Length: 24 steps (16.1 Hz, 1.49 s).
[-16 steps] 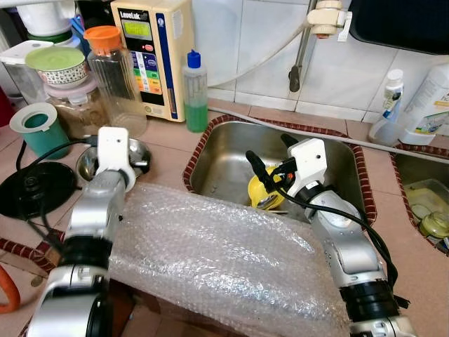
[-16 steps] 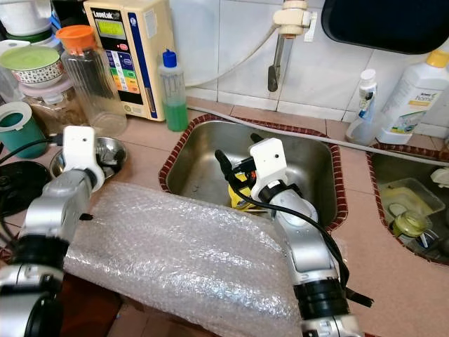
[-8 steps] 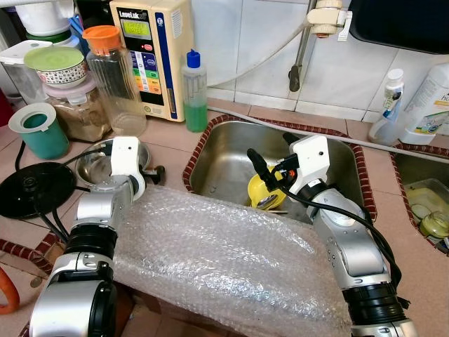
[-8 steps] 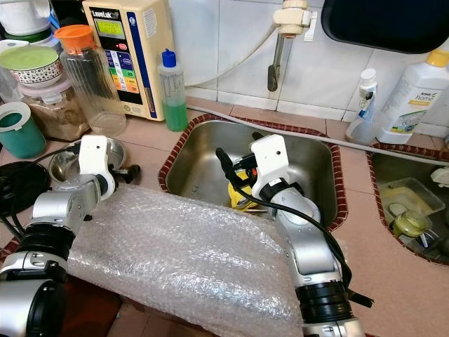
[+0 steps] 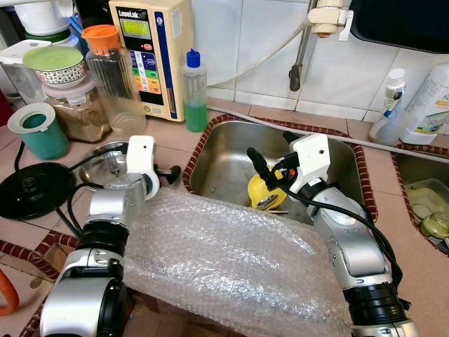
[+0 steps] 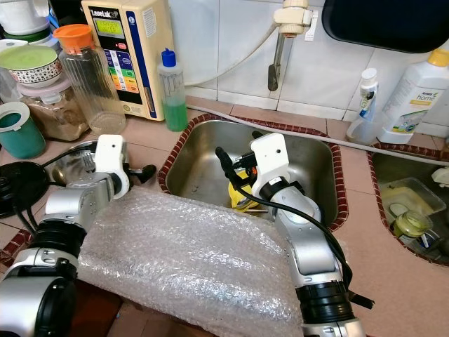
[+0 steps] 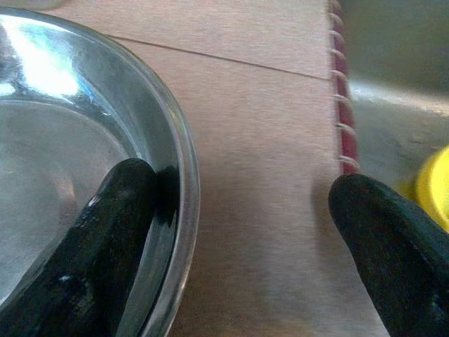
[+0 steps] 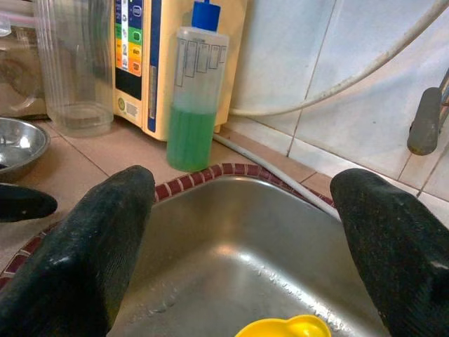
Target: Kitchen organization
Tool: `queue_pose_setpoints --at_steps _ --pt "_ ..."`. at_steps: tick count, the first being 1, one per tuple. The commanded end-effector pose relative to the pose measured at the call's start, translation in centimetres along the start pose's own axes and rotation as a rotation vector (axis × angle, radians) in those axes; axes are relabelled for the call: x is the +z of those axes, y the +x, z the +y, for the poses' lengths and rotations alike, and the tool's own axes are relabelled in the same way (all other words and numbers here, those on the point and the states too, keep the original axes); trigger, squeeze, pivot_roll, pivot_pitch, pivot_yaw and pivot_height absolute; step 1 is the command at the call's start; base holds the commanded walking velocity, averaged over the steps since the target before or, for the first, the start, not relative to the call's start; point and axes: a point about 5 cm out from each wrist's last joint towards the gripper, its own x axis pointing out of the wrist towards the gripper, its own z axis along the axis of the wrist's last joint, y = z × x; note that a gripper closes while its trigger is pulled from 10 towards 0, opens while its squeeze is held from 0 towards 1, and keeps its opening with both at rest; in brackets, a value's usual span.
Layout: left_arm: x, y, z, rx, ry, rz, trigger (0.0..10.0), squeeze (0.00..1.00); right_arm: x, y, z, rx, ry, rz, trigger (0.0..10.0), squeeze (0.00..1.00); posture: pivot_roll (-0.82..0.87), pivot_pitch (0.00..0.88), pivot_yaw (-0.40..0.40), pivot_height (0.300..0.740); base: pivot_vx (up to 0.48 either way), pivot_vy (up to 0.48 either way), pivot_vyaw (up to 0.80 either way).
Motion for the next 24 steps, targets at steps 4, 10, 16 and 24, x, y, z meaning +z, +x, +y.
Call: queue_pose_setpoints --at_steps 4,10,16,24 --pt "0.2 0.0 -1.5 -0.07 0.01 0.008 10.0 0.0 1.2 -0.1 0.5 0.072 0.052 -0.044 10.0 0.31 0.03 0.0 0.023 0.74 0.0 0.0 0.0" --pt "0.3 -0.2 -1.7 -0.089 0.012 0.006 10.0 0.0 2.0 -0.4 1.7 0.211 0.083 -0.062 10.0 0.08 0.03 0.0 0.023 0.74 0.0 0.0 0.0" --pt "4.7 -2.8 0.8 0.11 0.062 -0.204 10.0 0.0 1.5 -1.3 3.1 0.389 0.091 0.012 10.0 0.0 0.05 0.0 0.023 0.74 0.0 0.0 0.0" --pt "0.7 -4.0 4.2 0.308 -0.003 -0.054 10.0 0.0 1.1 -2.2 4.4 0.516 0.059 0.07 10.0 0.0 0.06 0.0 0.036 0.74 0.0 0.0 0.0"
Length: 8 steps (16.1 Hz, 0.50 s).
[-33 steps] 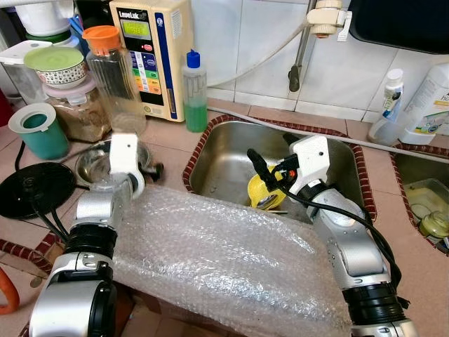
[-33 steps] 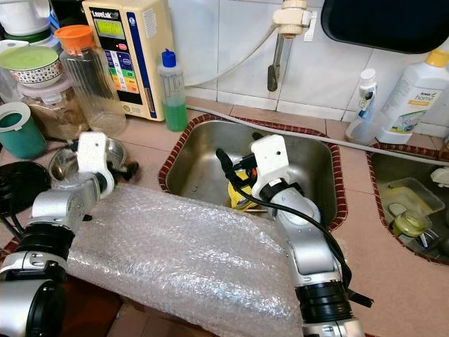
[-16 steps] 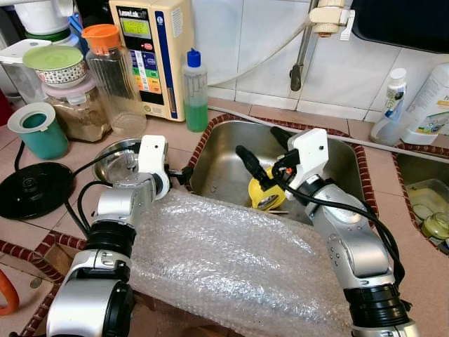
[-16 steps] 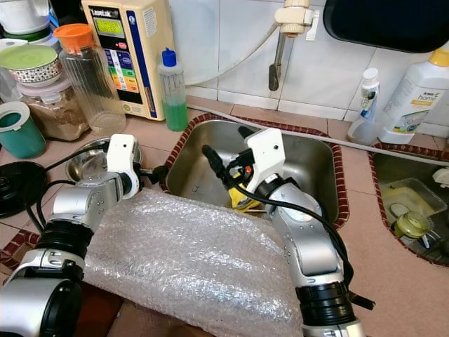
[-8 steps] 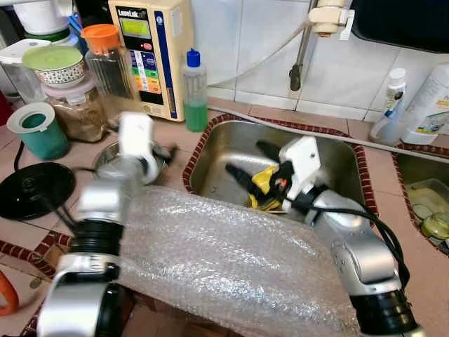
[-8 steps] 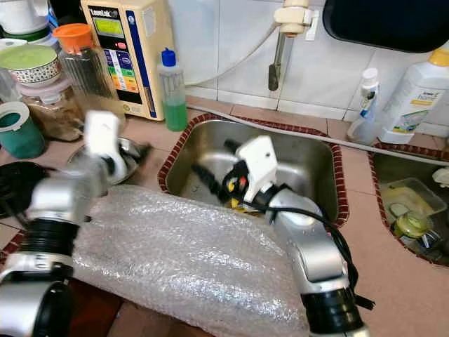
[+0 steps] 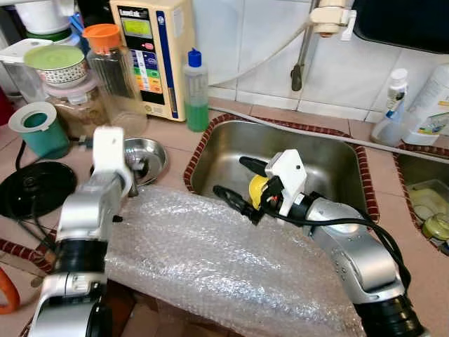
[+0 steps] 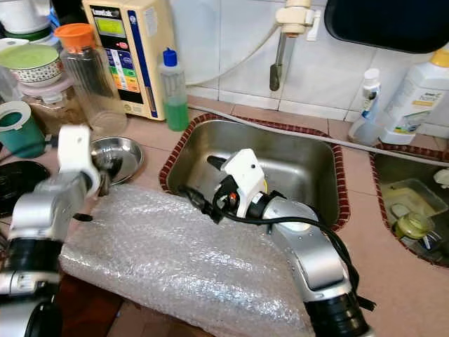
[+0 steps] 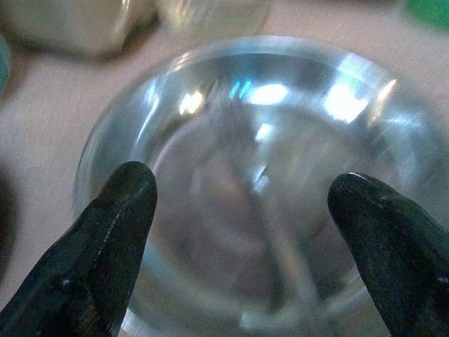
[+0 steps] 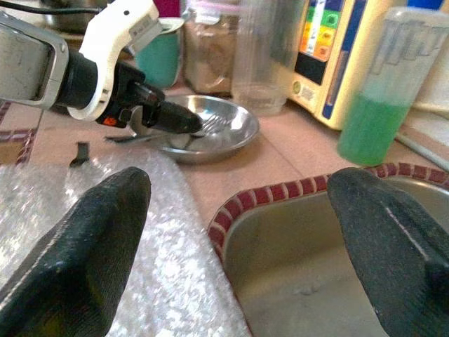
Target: Kitchen organization
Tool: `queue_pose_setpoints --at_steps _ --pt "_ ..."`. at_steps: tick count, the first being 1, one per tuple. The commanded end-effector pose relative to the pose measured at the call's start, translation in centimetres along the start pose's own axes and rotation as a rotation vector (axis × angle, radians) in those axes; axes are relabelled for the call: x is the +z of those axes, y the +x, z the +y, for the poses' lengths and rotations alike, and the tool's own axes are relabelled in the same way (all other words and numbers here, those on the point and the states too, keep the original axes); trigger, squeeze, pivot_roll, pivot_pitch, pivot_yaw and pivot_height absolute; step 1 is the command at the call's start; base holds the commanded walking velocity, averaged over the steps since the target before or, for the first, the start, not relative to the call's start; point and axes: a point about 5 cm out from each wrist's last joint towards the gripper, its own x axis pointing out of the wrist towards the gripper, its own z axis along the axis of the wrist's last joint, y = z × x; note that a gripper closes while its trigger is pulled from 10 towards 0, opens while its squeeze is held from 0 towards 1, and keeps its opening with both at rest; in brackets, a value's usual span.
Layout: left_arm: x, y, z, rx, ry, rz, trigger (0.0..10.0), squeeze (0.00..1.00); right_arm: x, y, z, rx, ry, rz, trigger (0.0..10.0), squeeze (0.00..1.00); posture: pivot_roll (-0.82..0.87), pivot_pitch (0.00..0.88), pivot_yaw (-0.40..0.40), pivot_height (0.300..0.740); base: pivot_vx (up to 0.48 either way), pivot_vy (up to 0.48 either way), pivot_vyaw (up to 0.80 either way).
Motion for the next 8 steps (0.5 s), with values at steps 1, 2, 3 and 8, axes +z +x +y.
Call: queue_pose_setpoints --at_steps 1,2,3,8 --pt "0.1 -0.2 0.1 0.009 -0.002 0.004 10.0 0.0 0.2 -0.1 0.6 0.042 -0.001 0.003 10.0 0.0 0.06 0.0 0.036 0.74 0.0 0.0 0.0" --pt "-0.2 -0.1 0.1 0.004 -0.026 0.02 10.0 0.0 0.2 -0.2 0.9 0.065 0.003 0.006 10.0 0.0 0.07 0.0 0.036 0.74 0.0 0.0 0.0" --pt "-0.6 0.1 -0.1 -0.011 -0.064 0.048 10.0 0.0 0.2 -0.3 0.9 0.071 0.001 0.011 10.0 0.0 0.07 0.0 0.036 0.74 0.0 0.0 0.0" --pt "0.3 0.6 -0.4 -0.031 -0.098 0.044 10.0 0.0 0.1 -0.5 1.3 0.095 -0.009 0.032 10.0 0.0 0.05 0.0 0.033 0.74 0.0 0.0 0.0"
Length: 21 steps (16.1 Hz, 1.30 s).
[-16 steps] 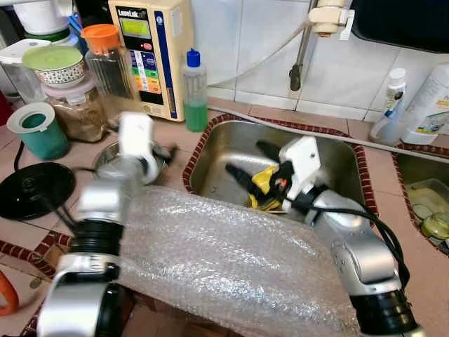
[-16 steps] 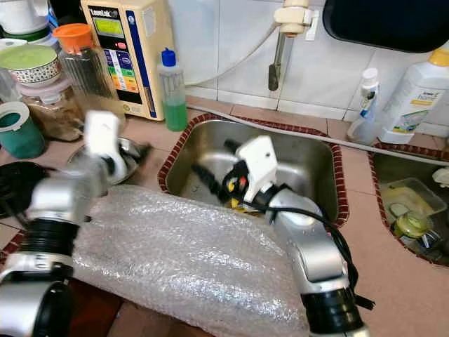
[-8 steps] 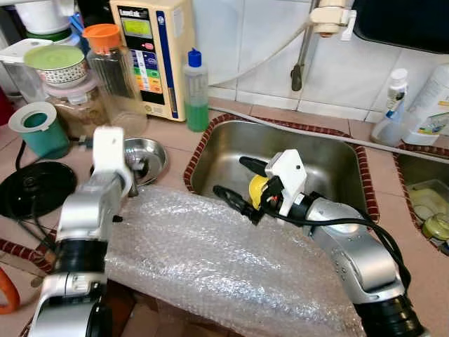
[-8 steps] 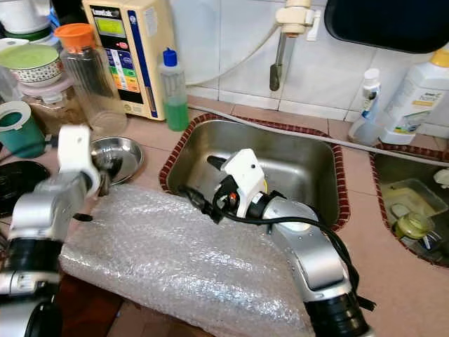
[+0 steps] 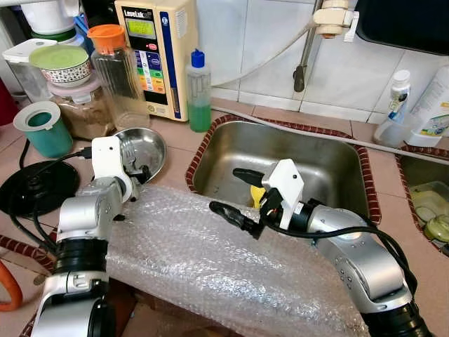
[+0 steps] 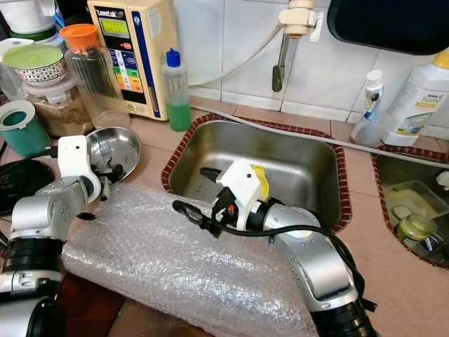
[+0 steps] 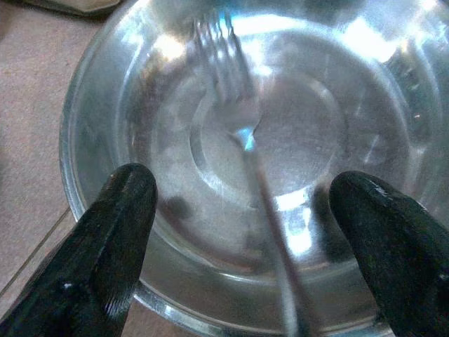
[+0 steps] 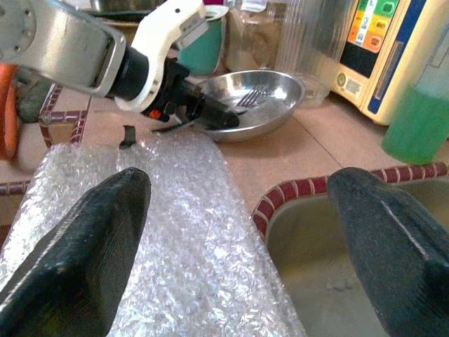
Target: Kitchen organization
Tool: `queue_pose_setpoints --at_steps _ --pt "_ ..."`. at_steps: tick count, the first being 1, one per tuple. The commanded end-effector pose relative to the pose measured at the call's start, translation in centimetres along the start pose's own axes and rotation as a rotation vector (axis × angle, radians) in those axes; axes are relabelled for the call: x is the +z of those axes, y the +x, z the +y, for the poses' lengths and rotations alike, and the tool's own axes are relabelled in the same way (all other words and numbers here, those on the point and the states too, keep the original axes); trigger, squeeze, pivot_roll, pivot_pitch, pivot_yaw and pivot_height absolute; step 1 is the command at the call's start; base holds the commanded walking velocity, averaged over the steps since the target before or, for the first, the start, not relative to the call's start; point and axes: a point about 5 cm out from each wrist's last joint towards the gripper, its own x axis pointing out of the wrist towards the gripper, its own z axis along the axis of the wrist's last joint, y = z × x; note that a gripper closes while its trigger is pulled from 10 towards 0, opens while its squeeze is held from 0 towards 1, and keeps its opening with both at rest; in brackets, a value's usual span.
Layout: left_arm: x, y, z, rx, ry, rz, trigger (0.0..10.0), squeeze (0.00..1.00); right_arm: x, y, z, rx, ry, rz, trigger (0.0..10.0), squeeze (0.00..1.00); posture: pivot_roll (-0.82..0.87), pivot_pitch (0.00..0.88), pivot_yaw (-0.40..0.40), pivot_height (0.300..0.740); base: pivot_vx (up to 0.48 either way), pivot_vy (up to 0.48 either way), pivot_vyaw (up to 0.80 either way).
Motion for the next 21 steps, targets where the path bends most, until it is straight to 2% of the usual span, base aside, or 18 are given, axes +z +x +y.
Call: queue_pose_setpoints --at_steps 1,5,9,13,16,18,21 --pt "0.3 0.1 -0.1 -0.001 -0.006 0.004 10.0 0.0 0.3 -0.1 0.3 0.012 -0.013 0.0 10.0 0.0 0.05 0.0 0.033 0.74 0.0 0.0 0.0" --pt "1.5 0.1 0.4 0.003 0.045 -0.01 10.0 0.0 0.2 -0.1 0.3 0.008 -0.021 0.007 10.0 0.0 0.05 0.0 0.033 0.74 0.0 0.0 0.0" --pt "1.8 0.2 0.9 0.003 0.082 0.009 10.0 0.0 0.2 -0.2 0.6 0.04 -0.011 0.018 10.0 0.0 0.05 0.0 0.033 0.74 0.0 0.0 0.0" --pt "1.6 0.8 -0.4 -0.056 0.052 0.025 10.0 0.0 0.1 -0.3 0.8 0.064 0.003 0.027 10.0 0.0 0.05 0.0 0.034 0.74 0.0 0.0 0.0" --pt "1.8 1.1 -1.7 -0.095 0.052 0.014 10.0 0.0 0.4 -0.5 0.9 0.066 0.075 -0.011 10.0 0.0 0.04 0.0 0.036 0.74 0.0 0.0 0.0" --pt "1.8 1.1 -2.0 -0.105 0.053 0.017 10.0 0.0 0.7 -0.7 0.9 0.077 0.095 -0.02 10.0 0.0 0.03 0.0 0.036 0.74 0.0 0.0 0.0" --pt "0.8 1.4 -1.9 -0.111 0.05 0.041 10.0 0.0 0.4 -0.8 1.0 0.084 0.079 0.002 10.0 0.0 0.03 0.0 0.032 0.74 0.0 0.0 0.0"
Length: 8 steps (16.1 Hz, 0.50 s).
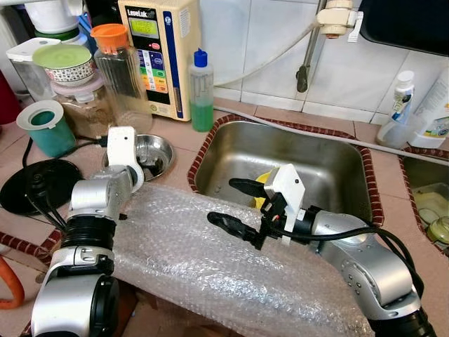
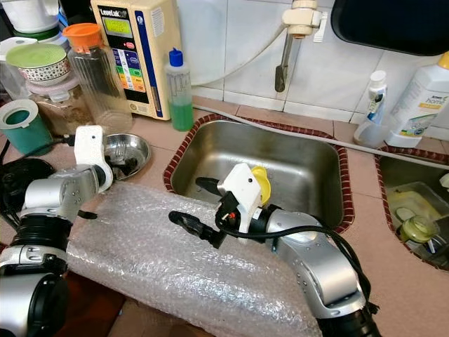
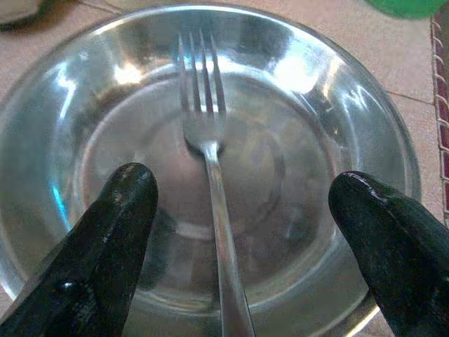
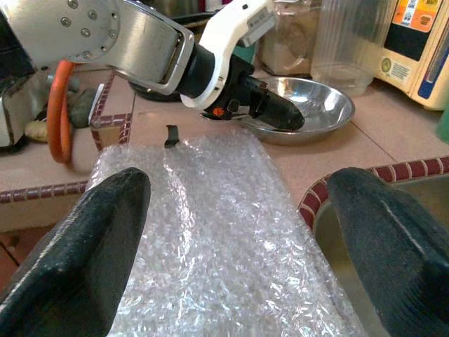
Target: Kitchen organization
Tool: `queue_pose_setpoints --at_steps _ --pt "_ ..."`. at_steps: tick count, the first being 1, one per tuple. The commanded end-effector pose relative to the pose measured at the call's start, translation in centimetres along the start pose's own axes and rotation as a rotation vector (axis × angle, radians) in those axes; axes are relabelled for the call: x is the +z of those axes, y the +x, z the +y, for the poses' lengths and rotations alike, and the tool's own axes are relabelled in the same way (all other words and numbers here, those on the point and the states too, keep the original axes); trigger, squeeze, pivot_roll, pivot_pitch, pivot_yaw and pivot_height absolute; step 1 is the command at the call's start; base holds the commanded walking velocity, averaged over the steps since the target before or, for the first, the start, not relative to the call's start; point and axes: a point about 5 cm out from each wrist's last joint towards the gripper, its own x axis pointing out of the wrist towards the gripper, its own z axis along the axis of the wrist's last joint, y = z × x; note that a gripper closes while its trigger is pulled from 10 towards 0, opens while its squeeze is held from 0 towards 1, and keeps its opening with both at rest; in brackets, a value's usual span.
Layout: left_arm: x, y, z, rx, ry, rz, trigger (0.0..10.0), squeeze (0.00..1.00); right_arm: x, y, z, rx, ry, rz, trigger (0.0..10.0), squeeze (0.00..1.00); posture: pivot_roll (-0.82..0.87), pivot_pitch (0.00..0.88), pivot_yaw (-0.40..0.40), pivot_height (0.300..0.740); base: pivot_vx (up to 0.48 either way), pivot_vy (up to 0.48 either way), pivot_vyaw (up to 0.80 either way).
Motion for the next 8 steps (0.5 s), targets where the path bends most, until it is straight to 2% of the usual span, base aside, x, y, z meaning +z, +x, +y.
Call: queue_pose_setpoints --at_steps 1,2,8 --pt "-0.4 0.2 -0.1 -0.001 0.012 0.011 3.6 0.0 0.3 -0.1 0.3 0.013 -0.015 0.001 10.0 0.0 0.03 0.0 0.03 0.74 0.0 0.0 0.0" --pt "-0.5 0.2 0.0 0.008 0.013 0.015 0.0 0.0 0.2 -0.1 0.3 0.017 -0.019 0.005 10.0 0.0 0.03 0.0 0.03 0.74 0.0 0.0 0.0" --pt "-2.5 0.2 1.3 0.015 -0.003 0.099 0.0 0.0 0.3 -0.2 0.2 0.022 -0.034 0.021 10.0 0.0 0.04 0.0 0.025 0.74 0.0 0.0 0.0"
